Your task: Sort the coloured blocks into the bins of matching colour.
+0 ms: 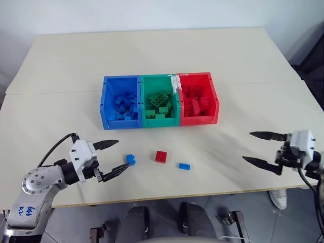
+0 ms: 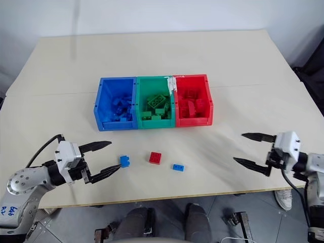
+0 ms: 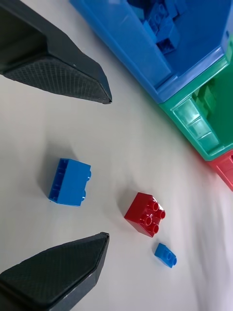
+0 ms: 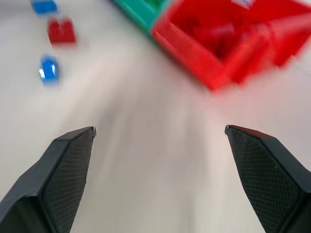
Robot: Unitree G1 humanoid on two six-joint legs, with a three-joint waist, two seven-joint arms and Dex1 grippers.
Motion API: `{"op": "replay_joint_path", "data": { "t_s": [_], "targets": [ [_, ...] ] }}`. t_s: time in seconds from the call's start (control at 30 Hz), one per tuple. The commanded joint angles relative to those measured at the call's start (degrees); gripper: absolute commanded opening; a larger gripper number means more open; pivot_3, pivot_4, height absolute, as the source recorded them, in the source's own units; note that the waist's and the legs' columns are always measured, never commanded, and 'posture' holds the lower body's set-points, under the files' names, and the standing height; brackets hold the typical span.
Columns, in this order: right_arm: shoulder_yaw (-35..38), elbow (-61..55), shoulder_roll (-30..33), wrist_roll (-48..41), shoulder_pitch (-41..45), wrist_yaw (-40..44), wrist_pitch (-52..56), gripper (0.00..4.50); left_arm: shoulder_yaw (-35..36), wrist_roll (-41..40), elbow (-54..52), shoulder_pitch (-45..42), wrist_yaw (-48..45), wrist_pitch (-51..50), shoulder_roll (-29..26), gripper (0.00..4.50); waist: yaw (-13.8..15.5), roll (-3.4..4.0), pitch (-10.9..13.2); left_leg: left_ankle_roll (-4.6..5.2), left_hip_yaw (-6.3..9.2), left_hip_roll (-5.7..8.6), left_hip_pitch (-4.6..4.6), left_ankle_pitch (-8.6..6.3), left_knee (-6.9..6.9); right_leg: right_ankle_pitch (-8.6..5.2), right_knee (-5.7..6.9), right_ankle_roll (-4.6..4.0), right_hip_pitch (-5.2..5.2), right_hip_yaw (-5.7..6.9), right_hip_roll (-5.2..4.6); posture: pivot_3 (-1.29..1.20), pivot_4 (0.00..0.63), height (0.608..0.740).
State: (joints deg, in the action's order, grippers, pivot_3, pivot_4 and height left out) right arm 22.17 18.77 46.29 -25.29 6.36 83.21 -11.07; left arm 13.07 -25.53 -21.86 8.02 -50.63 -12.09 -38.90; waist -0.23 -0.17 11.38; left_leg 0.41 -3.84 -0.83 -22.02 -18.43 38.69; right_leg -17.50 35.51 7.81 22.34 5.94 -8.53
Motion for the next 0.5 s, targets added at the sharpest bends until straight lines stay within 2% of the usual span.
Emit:
{"op": "replay_joint_path", "data": {
  "t_s": [0.03,0.1,0.23,0.33,0.5],
  "targets": [
    [2.54,3.12,1.2,-0.32,-0.41,-0.65,-3.98,4.46,0.98,-1.49,-1.03,-0.27,-1.1,-0.22,-0.95,4.5,0.06,0.0,0.0,0.0,0.0,-0.02,0.0,0.0,0.07,0.0,0.01,0.0,0.0,0.0,0.0,0.0,0.15,0.74],
    [1.11,0.99,0.46,-1.12,-0.38,-0.93,-2.59,4.46,1.35,-1.45,-0.81,-0.34,-1.18,-0.28,-1.04,4.5,0.03,0.01,0.0,0.0,0.06,-0.1,0.0,0.0,0.17,0.01,0.07,-0.02,0.01,-0.03,0.0,0.0,0.15,0.74],
    [-5.71,-9.17,-0.72,-2.85,-0.05,-1.86,6.95,4.46,2.05,-0.91,-0.17,-0.32,-1.24,0.04,-1.23,4.5,0.01,0.01,0.0,-0.01,0.18,-0.31,0.08,0.0,0.24,0.09,0.12,-0.12,0.01,-0.08,0.01,0.0,0.15,0.74],
    [-14.16,-18.43,-0.12,0.25,0.81,-4.39,15.14,4.46,2.59,-0.84,0.18,-0.19,-1.45,0.26,-1.47,4.5,0.12,0.02,0.0,-0.01,0.19,-0.36,0.07,0.0,0.27,0.1,0.14,-0.14,0.02,-0.08,0.01,0.0,0.15,0.74],
    [-22.6,-25.31,-2.7,2.17,2.84,-8.96,22.19,4.46,3.0,-0.83,-0.18,1.08,-2.93,1.23,-1.56,4.5,0.37,0.01,0.0,0.0,0.23,-0.34,0.02,-0.03,0.28,0.11,0.11,-0.15,0.06,-0.07,-0.01,0.0,0.15,0.74]
  ]
}}
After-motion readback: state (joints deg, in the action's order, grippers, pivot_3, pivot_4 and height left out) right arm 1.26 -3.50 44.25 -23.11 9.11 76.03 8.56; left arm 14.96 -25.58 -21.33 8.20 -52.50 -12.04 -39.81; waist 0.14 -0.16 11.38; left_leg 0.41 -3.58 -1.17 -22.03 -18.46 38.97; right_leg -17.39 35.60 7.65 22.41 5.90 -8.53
